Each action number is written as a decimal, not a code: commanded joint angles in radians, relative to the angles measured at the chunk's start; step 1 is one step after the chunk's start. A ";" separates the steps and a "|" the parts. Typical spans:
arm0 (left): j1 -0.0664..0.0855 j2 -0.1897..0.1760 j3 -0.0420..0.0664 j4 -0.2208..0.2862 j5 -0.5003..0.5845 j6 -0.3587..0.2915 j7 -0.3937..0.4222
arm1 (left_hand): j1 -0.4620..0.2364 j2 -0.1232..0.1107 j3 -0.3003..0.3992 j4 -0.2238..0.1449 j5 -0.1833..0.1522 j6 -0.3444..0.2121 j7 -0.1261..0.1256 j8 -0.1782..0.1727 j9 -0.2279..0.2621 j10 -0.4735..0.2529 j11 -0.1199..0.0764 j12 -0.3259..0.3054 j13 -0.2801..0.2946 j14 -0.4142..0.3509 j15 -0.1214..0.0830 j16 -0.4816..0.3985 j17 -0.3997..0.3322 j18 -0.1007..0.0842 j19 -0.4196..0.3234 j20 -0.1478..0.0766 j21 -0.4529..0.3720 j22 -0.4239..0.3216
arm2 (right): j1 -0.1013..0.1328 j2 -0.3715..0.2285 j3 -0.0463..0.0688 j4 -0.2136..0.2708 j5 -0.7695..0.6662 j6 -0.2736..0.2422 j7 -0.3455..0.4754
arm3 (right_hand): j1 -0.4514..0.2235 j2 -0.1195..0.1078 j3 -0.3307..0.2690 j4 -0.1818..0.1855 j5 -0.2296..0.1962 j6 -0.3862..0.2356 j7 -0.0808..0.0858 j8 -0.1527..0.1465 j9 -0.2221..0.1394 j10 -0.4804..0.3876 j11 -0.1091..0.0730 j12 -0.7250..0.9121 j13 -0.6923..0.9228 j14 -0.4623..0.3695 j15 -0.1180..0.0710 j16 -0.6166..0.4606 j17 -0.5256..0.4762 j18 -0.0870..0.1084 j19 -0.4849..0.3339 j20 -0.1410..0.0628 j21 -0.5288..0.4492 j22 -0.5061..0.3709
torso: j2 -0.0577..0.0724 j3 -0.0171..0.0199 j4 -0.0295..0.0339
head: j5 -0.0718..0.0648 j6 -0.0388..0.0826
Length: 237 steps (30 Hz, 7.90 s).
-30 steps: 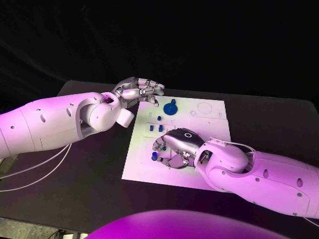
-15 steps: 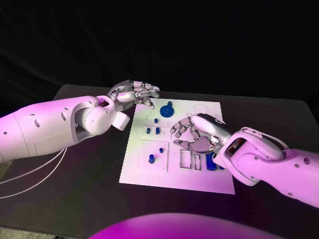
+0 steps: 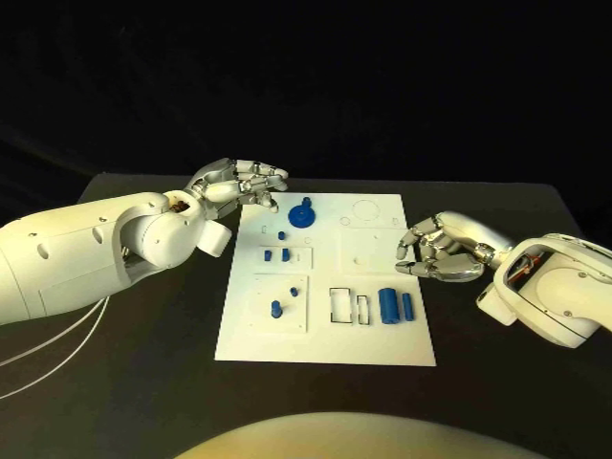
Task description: Assemble the parts on the task board
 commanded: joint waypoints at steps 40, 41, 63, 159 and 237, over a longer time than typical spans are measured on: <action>-0.001 -0.005 -0.001 0.002 -0.032 0.021 0.009 | -0.001 0.010 -0.003 -0.001 0.001 -0.006 0.000 0.006 -0.001 -0.008 -0.002 0.006 0.002 -0.009 0.001 0.003 -0.001 0.005 0.003 0.003 -0.004 -0.002 | -0.113 0.059 -0.012 0.055 -0.223 0.006 -0.420 | -0.081 -0.004 -0.139 0.195 -0.029 -0.083 0.016 0.031 0.061 0.141 0.019 0.381 0.397 0.089 0.013 0.081 0.201 -0.030 0.058 0.011 0.131 0.149 | 0.002 -0.0012 0.0035 | -0.014 -0.013; -0.001 -0.005 -0.001 0.002 -0.032 0.022 0.009 | -0.001 0.010 -0.003 -0.001 0.001 -0.006 0.000 0.006 -0.001 -0.008 -0.002 0.006 0.002 -0.009 0.001 0.003 -0.001 0.005 0.003 0.003 -0.004 -0.002 | -0.113 0.062 -0.012 0.054 -0.225 0.007 -0.422 | -0.081 -0.004 -0.148 0.203 -0.019 -0.083 0.015 0.032 0.062 0.141 0.019 0.381 0.397 0.088 0.013 0.081 0.201 -0.030 0.058 0.011 0.130 0.149 | 0.002 -0.0012 0.0035 | -0.014 -0.013; -0.001 -0.007 -0.001 0.005 -0.027 0.030 0.003 | -0.004 0.009 -0.003 0.000 0.001 -0.007 0.000 0.009 -0.002 -0.011 -0.001 0.008 0.001 -0.010 0.002 0.003 -0.001 0.004 0.003 0.003 -0.006 -0.003 | -0.134 0.138 -0.012 -0.008 -0.232 0.026 -0.471 | -0.026 0.038 -0.160 0.198 0.059 -0.067 0.011 0.035 0.065 0.141 0.015 0.381 0.401 0.088 0.010 0.081 0.202 -0.029 0.054 0.009 0.122 0.151 | 0.001 -0.0029 0.0048 | -0.016 -0.015; -0.001 -0.013 -0.001 0.010 -0.026 0.041 -0.015 | -0.006 0.011 -0.003 0.002 0.001 -0.012 0.001 0.015 -0.004 -0.017 -0.001 0.015 0.000 -0.013 0.002 0.003 -0.002 0.004 0.003 0.004 -0.010 -0.006 | -0.085 0.241 -0.010 0.015 0.026 0.017 -0.445 | -0.206 -0.004 -0.070 0.209 -0.005 0.017 -0.026 0.078 0.119 0.143 -0.018 0.360 0.400 0.087 -0.018 0.075 0.194 -0.028 0.059 -0.017 0.103 0.172 | 0.002 -0.0018 0.0027 | -0.007 -0.018; -0.001 -0.019 -0.001 0.010 -0.026 0.039 -0.016 | -0.006 0.011 -0.002 0.002 0.001 -0.014 0.001 0.018 -0.005 -0.019 -0.001 0.019 0.000 -0.014 0.003 0.004 -0.002 0.004 0.003 0.004 -0.013 -0.008 | -0.104 0.202 -0.011 0.018 -0.091 0.051 -0.433 | -0.051 0.090 -0.161 0.195 -0.047 0.060 -0.055 0.127 0.151 0.166 -0.043 0.385 0.427 0.091 -0.038 0.080 0.211 -0.032 0.071 -0.033 0.112 0.187 | 0.001 -0.0015 0.0028 | -0.008 -0.023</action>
